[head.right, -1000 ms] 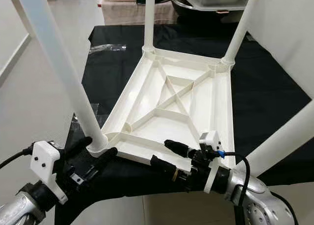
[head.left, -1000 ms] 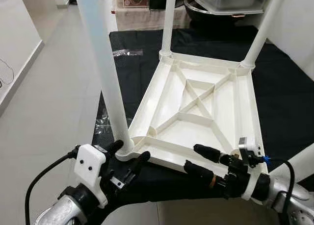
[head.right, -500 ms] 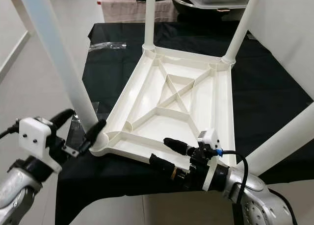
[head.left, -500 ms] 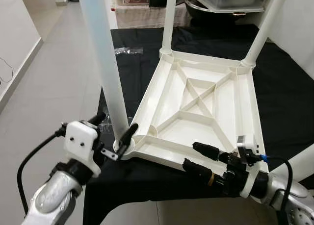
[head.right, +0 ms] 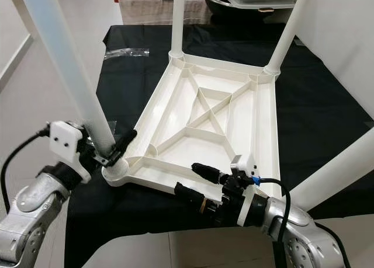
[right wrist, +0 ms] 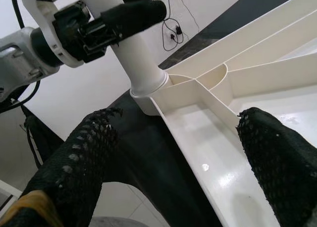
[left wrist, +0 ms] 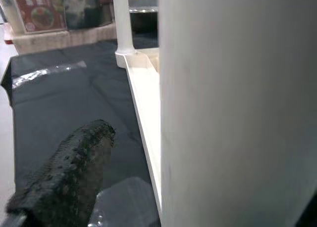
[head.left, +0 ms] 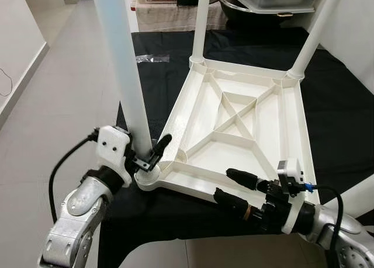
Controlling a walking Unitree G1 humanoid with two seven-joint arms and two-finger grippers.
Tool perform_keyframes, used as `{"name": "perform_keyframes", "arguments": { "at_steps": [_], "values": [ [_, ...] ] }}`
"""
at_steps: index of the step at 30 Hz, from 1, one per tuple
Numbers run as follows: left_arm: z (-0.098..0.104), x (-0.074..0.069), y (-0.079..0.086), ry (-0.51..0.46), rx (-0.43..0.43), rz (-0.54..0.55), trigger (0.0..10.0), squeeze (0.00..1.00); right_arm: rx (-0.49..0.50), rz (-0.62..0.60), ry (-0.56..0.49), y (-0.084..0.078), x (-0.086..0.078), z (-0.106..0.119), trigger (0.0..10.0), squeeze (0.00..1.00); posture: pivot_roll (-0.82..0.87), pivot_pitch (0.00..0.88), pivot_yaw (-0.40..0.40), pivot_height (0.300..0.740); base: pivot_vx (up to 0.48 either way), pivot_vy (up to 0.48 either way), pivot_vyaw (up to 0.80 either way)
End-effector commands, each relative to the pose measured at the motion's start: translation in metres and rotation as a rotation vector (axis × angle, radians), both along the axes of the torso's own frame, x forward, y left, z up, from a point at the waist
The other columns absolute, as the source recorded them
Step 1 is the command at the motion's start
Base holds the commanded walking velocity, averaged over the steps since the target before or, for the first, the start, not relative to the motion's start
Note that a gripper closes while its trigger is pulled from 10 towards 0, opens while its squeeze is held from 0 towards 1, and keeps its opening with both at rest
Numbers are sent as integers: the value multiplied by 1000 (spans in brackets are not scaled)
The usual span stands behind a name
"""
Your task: Building children table
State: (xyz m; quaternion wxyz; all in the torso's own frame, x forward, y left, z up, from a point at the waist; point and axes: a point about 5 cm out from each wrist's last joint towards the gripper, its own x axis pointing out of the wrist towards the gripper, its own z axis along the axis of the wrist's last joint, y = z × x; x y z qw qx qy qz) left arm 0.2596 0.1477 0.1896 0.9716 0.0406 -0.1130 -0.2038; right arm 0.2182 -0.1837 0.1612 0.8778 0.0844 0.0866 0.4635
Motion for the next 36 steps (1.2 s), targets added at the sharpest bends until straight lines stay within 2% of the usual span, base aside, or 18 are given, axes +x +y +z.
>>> {"name": "perform_keyframes", "arguments": {
  "at_steps": [1, 5, 8, 12, 13, 16, 22, 31, 36],
  "values": [
    [-12, 1, 9, 34, 37, 35, 0, 0, -5, -9, -17, 0, 0, 2, 10000, 0, -47, 172, -41, 740, 0, 0, 0],
    [-13, 1, 14, 32, 39, 62, 0, 0, -7, -12, -18, 0, 0, 2, 10000, 0, -42, 173, -42, 740, 0, 0, 0],
    [-10, -4, 17, 22, 48, 119, 0, 0, -13, -14, -18, -1, 1, 1, 10000, 0, -37, 175, -42, 740, 0, 0, 0],
    [-11, -16, 19, 11, 54, 213, 0, 0, -16, -19, -20, 0, 3, 1, 10000, 0, -28, 176, -40, 740, 0, 0, 0],
    [-11, -22, 24, 5, 58, 269, 0, 0, -21, -28, -25, 0, 4, 0, 10000, 0, -16, 177, -37, 740, 0, 0, 0],
    [-10, -27, 28, 3, 53, 303, 0, 0, -27, -43, -30, 0, 7, 0, 10000, 0, -14, 177, -37, 740, 0, 0, 0],
    [-12, -38, 28, 15, 45, 328, 0, 0, -36, -67, -41, -2, 12, -1, 10000, 0, -2, 178, -33, 740, 0, 0, 0],
    [-11, -42, 12, 21, -2, 309, 0, 0, -51, -77, -45, -3, 13, -2, 10000, 0, -9, 179, -25, 740, 0, 0, 0],
    [-10, -50, 11, 30, -17, 361, 0, 0, -61, -82, -51, -5, 14, -3, 10000, 0, -8, 179, -22, 740, 0, 0, 0]
  ]
}}
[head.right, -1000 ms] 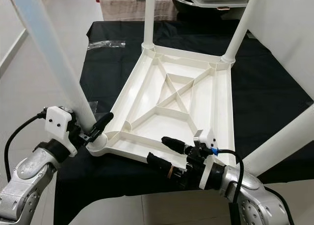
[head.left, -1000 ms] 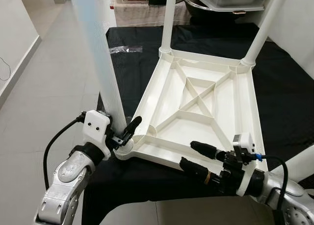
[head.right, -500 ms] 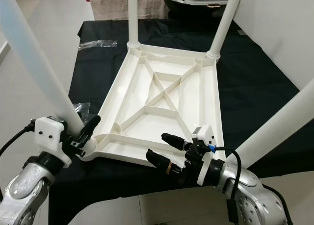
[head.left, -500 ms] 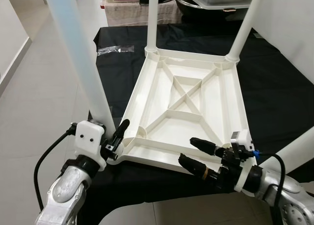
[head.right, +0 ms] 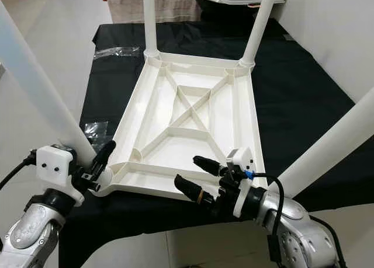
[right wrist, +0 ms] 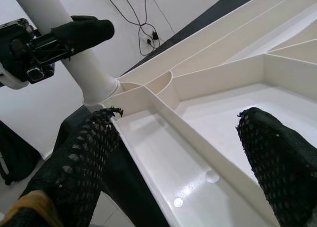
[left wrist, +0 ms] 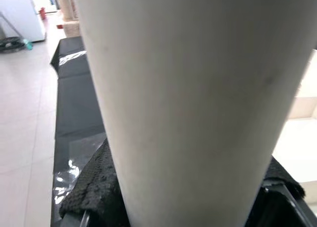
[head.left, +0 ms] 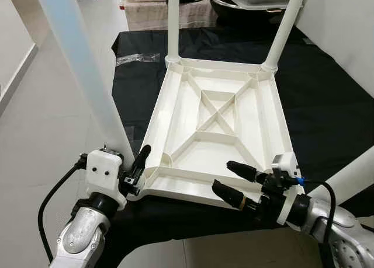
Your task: Building children table
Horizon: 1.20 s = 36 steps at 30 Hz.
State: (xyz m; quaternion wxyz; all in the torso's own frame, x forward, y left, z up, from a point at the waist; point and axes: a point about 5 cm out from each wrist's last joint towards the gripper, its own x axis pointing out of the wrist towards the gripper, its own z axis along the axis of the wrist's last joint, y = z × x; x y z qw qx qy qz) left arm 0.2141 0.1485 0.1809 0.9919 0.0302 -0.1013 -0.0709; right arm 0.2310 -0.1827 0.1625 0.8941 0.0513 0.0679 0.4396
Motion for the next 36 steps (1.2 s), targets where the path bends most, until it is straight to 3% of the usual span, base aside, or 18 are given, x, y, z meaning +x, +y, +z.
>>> {"name": "perform_keyframes", "arguments": {
  "at_steps": [1, 14, 19, 24, 25, 27, 28, 36],
  "values": [
    [-3, -11, 10, 29, 20, 101, 0, 0, -12, -29, 11, -7, 1, -4, 10000, 0, -4, 181, -22, 740, 0, 0, 0],
    [-5, -48, 8, 119, -38, 144, 0, 0, -27, -21, 8, -7, 5, -6, 10000, 0, 20, 184, -26, 740, 0, 0, 0],
    [-8, -53, 6, 147, -48, 146, 0, 0, -30, -19, 7, -8, 6, -7, 10000, 0, 20, 185, -25, 740, 0, 0, 0],
    [-7, -49, 7, 155, -41, 171, 0, 0, -32, -21, 3, -8, 6, -7, 10000, 0, 14, 183, -22, 740, 0, 0, 0],
    [-7, -47, 8, 151, -28, 178, 1608, 0, -33, -22, 1, -8, 6, -7, 10000, 0, 14, 183, -22, 740, 0, 0, 0],
    [-6, -46, 10, 146, -14, 187, 1608, 0, -34, -22, 0, -8, 7, -7, 10000, 0, 14, 183, -22, 740, 0, 0, 0],
    [-5, -43, 11, 138, -23, 193, 10000, 1000, -31, -22, -3, -8, 8, -6, 10000, 0, 11, 180, -23, 740, 0, 0, 0],
    [-8, -42, 16, 145, -56, 232, 10000, 1000, -23, -9, -13, -4, 11, -5, 10000, 0, 16, 181, -26, 740, 0, 0, 0]
  ]
}}
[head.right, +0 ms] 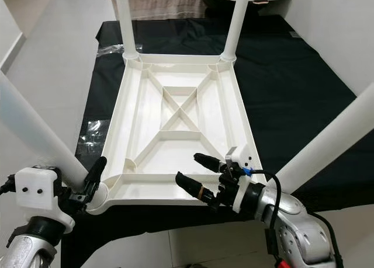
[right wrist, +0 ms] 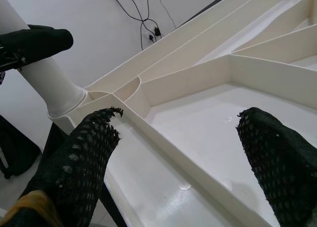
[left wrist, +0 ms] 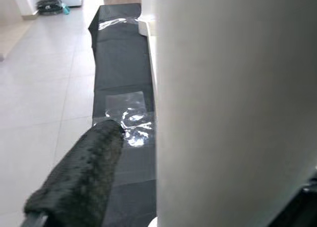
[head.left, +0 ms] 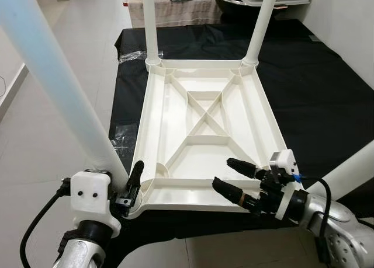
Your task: Building children table
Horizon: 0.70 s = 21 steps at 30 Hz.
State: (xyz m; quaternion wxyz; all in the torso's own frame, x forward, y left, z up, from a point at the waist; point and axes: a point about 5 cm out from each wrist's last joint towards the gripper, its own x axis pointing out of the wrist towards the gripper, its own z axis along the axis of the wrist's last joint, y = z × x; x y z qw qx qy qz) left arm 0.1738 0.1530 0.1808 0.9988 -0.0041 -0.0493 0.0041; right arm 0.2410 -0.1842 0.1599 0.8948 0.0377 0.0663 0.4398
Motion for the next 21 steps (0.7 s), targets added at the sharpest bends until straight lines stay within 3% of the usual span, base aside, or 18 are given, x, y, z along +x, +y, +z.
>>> {"name": "perform_keyframes", "arguments": {
  "at_steps": [1, 12, 21],
  "values": [
    [-12, -4, 10, 66, 46, 57, 10000, 0, 0, -9, 3, -2, 1, -3, 10000, 0, 18, 182, -27, 740, 0, 0, 0],
    [-20, -6, 10, 122, 124, 68, 10000, 0, -3, 1, 5, -2, 2, -4, 10000, 0, 20, 172, -28, 740, 0, 0, 0],
    [-22, -8, 7, 125, 153, 51, 10000, 0, 3, 14, -1, 0, 2, -4, 10000, 0, 24, 159, -28, 740, -408, 0, 0]
  ]
}}
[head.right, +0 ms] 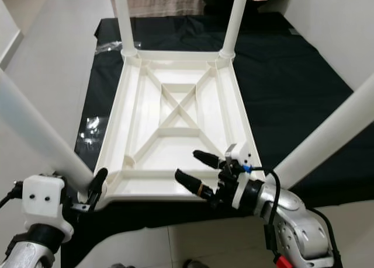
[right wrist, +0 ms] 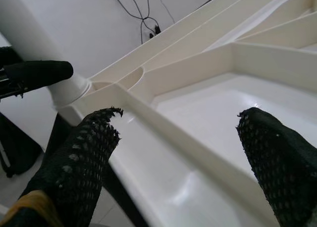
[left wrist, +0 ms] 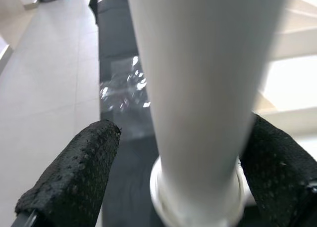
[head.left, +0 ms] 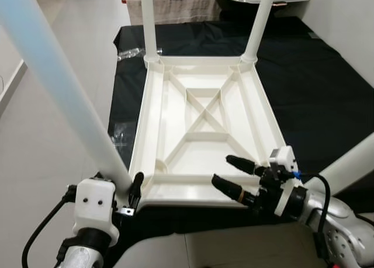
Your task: Building children table
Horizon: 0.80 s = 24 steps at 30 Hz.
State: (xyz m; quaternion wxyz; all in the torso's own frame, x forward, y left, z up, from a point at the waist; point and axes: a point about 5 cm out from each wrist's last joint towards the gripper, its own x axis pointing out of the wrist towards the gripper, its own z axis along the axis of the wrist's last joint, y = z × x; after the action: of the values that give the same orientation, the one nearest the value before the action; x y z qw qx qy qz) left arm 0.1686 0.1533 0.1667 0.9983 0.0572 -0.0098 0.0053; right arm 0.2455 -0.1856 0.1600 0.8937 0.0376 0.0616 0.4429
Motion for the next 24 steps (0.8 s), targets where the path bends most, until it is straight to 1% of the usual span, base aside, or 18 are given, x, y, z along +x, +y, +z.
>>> {"name": "perform_keyframes", "arguments": {
  "at_steps": [1, 6, 13, 14, 16, 18, 20, 21, 23, 24],
  "values": [
    [-8, -3, 6, 42, 36, 45, 10000, 0, 0, 10, 7, 2, -2, -4, 10000, 0, 25, 162, -28, 740, -371, 0, 0],
    [-6, -3, 8, 35, 42, 51, 10000, 0, 9, 15, 6, 3, -3, -3, 10000, 0, 26, 164, -26, 740, -354, 0, 0],
    [-5, 0, 11, 18, 47, 48, 10000, 0, 8, 20, 4, 6, -5, -5, 10000, 0, 23, 163, -21, 740, 0, 0, 0],
    [-5, 4, 14, 10, 51, 51, 10000, 0, 7, 11, -1, 7, -4, -6, 10000, 0, 22, 164, -19, 740, 0, 0, 0],
    [-5, 5, 15, 6, 50, 54, 10000, 0, 7, 5, -3, 8, -3, -6, 10000, 0, 22, 164, -20, 740, 0, 0, 0],
    [-6, 10, 18, 2, 46, 54, 10000, 0, -10, -27, -12, 9, -1, -8, 10000, 0, 20, 164, -19, 740, 0, 0, 0],
    [-5, 15, 20, -19, 31, 40, 10000, 0, -33, -99, -30, 9, 5, -10, 10000, 0, 17, 164, -20, 740, 0, 0, 0],
    [-5, 15, 20, -19, 31, 40, 10000, 0, -33, -99, -30, 9, 5, -10, 10000, 0, 17, 164, -20, 740, 0, 0, 0],
    [-11, 26, 17, -5, 3, -1, 10000, 0, -64, -313, -52, 7, 22, -16, 10000, 0, 8, 164, -24, 740, 0, 0, 0],
    [-13, 30, 15, 3, -9, -20, 10000, 0, -70, -388, -57, 6, 28, -17, 10000, 0, 8, 163, -25, 740, 0, 0, 0]
  ]
}}
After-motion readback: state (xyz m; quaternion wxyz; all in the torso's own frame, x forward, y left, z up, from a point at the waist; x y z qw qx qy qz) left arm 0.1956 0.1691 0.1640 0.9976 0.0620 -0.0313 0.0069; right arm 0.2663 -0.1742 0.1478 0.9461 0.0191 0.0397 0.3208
